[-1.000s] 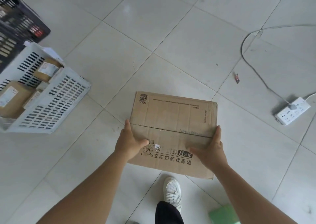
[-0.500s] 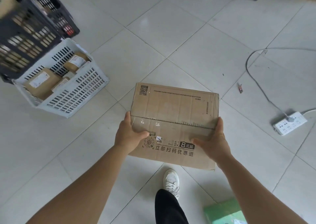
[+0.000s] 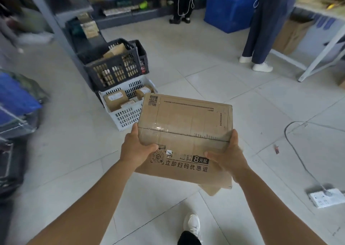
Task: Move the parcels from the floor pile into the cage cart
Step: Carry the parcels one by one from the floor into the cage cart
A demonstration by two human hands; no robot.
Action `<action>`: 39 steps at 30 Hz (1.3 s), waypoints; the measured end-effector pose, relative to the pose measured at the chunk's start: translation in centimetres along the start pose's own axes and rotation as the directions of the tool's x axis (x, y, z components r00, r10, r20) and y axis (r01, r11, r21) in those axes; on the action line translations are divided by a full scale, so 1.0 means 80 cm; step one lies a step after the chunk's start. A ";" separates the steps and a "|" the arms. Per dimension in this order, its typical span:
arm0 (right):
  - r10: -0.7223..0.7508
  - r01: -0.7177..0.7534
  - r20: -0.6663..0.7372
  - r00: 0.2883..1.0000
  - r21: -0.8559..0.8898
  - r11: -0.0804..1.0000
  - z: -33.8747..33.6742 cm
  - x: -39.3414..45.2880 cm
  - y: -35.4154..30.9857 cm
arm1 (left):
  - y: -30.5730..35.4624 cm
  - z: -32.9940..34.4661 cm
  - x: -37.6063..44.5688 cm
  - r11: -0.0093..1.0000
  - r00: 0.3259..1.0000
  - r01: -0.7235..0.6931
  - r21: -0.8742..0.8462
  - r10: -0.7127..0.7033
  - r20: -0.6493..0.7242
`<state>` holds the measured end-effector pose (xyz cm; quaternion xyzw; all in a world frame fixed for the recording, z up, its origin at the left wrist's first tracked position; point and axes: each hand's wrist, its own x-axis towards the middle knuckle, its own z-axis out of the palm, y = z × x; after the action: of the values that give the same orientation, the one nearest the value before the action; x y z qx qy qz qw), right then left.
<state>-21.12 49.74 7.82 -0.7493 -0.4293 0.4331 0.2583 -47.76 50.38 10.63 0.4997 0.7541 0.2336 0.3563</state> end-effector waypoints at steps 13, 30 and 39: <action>-0.331 0.376 0.300 0.895 -0.106 0.921 0.062 -0.107 -0.146 | -0.063 -0.162 -0.150 0.970 0.914 0.156 -0.186 -0.213 -0.345; -0.573 0.720 0.688 0.446 0.105 0.686 0.225 -0.331 -0.262 | -0.177 -0.306 -0.416 0.883 0.487 0.204 -0.422 -0.466 -0.739; -0.633 0.804 0.744 0.214 0.234 0.547 0.356 -0.509 -0.305 | -0.287 -0.407 -0.555 0.850 0.256 0.144 -0.507 -0.527 -0.811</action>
<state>-66.61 27.01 29.71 -0.2235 -0.8325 0.4858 0.1447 -75.42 0.69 28.58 0.0309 0.8564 0.5151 -0.0195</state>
